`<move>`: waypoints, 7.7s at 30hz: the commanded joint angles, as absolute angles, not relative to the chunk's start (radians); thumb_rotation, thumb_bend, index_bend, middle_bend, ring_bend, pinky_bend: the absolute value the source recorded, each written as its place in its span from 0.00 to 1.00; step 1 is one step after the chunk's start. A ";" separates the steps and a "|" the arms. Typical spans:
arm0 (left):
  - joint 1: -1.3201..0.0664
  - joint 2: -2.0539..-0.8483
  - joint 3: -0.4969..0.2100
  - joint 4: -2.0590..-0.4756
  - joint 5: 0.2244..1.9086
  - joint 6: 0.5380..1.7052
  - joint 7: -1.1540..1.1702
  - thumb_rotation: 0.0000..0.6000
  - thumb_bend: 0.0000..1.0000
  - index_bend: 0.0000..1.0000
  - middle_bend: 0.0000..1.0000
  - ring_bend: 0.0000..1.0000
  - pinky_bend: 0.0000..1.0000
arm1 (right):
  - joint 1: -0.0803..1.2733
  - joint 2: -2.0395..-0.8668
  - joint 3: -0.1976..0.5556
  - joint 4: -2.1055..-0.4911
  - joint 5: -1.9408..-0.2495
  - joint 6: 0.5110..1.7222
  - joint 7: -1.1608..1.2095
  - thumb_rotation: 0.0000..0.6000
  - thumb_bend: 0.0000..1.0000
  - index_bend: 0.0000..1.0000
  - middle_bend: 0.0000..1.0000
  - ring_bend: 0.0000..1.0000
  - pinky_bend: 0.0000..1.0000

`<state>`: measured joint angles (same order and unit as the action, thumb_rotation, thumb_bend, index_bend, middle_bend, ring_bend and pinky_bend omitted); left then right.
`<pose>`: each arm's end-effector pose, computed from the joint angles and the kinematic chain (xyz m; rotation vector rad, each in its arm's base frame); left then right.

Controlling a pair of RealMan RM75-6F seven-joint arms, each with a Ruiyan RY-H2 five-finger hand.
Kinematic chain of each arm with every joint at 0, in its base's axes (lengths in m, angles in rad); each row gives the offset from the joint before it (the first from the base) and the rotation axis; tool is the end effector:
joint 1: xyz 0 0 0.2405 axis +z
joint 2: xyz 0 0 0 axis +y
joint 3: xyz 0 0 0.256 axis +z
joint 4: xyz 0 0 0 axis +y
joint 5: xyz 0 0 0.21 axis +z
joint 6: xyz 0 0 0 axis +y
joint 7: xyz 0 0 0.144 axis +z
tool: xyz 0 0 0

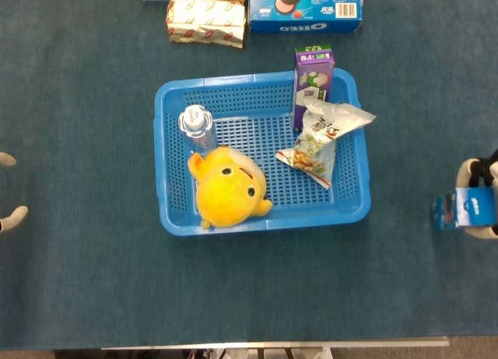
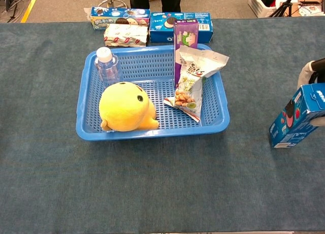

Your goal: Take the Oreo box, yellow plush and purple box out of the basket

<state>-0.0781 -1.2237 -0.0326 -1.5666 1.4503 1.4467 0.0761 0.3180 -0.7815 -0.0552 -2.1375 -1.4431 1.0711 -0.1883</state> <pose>-0.3210 0.1748 0.1240 -1.3799 -0.9602 -0.8287 -0.2142 -0.1881 0.1491 1.8325 -1.1143 0.6982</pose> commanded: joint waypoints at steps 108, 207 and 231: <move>-0.301 -0.994 0.030 -2.102 1.766 1.224 -0.198 1.00 0.00 0.10 0.00 0.00 0.16 | 0.436 -0.946 0.168 -1.879 -1.453 1.159 -0.006 1.00 0.00 0.18 0.27 0.21 0.30; -0.382 -1.141 -0.036 -2.224 1.477 1.322 0.557 1.00 0.00 0.53 0.47 0.43 0.76 | 0.316 -0.941 0.121 -1.785 -1.438 1.248 0.161 1.00 0.00 0.18 0.27 0.21 0.30; -0.323 -1.170 -0.063 -2.042 1.186 1.359 0.638 1.00 0.00 0.51 0.47 0.43 0.77 | 0.318 -0.952 0.121 -1.781 -1.443 1.239 0.165 1.00 0.00 0.18 0.27 0.21 0.30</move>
<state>-0.3258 -1.1558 -0.0588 -2.0776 1.2188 1.3732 0.6645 0.3179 -0.9517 0.1209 -1.7809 -1.4431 1.2397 0.1653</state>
